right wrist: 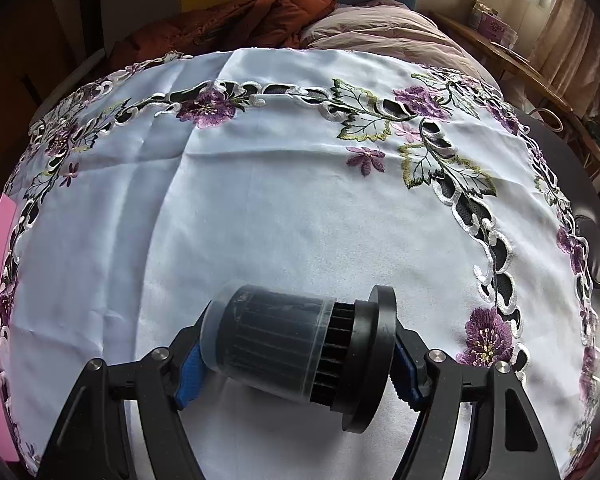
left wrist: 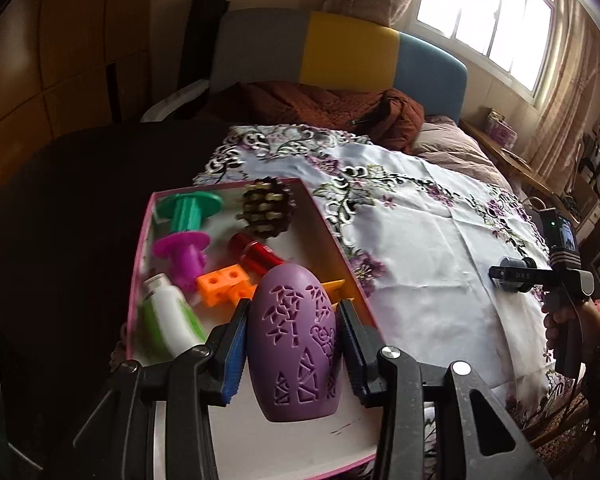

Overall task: Organize rigid objects
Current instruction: 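Carry the purple sponge into the tray with the left tool and release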

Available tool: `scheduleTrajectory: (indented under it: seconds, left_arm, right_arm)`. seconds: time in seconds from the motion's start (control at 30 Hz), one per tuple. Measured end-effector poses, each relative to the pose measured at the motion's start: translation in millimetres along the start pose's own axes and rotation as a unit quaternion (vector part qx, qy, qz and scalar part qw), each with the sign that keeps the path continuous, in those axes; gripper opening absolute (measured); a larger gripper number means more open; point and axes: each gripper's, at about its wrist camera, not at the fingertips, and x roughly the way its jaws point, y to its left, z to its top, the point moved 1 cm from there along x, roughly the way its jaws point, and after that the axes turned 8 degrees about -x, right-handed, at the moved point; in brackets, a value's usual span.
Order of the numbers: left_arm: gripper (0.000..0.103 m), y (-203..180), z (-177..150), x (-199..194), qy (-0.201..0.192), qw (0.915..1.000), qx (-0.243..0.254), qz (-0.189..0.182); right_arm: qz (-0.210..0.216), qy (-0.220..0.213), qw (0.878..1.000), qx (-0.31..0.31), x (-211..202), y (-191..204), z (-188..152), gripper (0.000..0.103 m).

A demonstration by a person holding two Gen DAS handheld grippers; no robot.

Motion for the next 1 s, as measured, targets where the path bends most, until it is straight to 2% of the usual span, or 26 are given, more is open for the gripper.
scheduleTrajectory:
  seconds: [0.13,0.3,0.63,0.8,1.0]
  left_arm:
    - [0.042,34.7,-12.7,-7.1,0.016,0.9991,-0.034,0.019]
    - [0.042,61.8,-27.0,-8.2,0.039,0.9965,-0.072,0.018]
    - [0.042,36.2,-25.5,13.8,0.057,0.9972,-0.042,-0.026]
    - [0.042,35.9,-16.8,38.0,0.067,0.9959,-0.055,-0.024]
    - [0.039,36.7,-17.6,60.3,0.074,0.9955,-0.058,0.008]
  right_arm:
    - [-0.002,-0.002,1.0,-0.004,-0.3,0.6,-0.3,0.074]
    - [-0.004,-0.003,1.0,-0.007,-0.8,1.5,-0.5,0.074]
    - [-0.006,-0.004,1.0,-0.009,-1.2,2.0,-1.0,0.074]
    - [-0.008,-0.004,1.0,-0.013,-1.8,2.3,-1.1,0.074]
    - [-0.009,-0.004,1.0,-0.015,-1.8,2.5,-1.2,0.074]
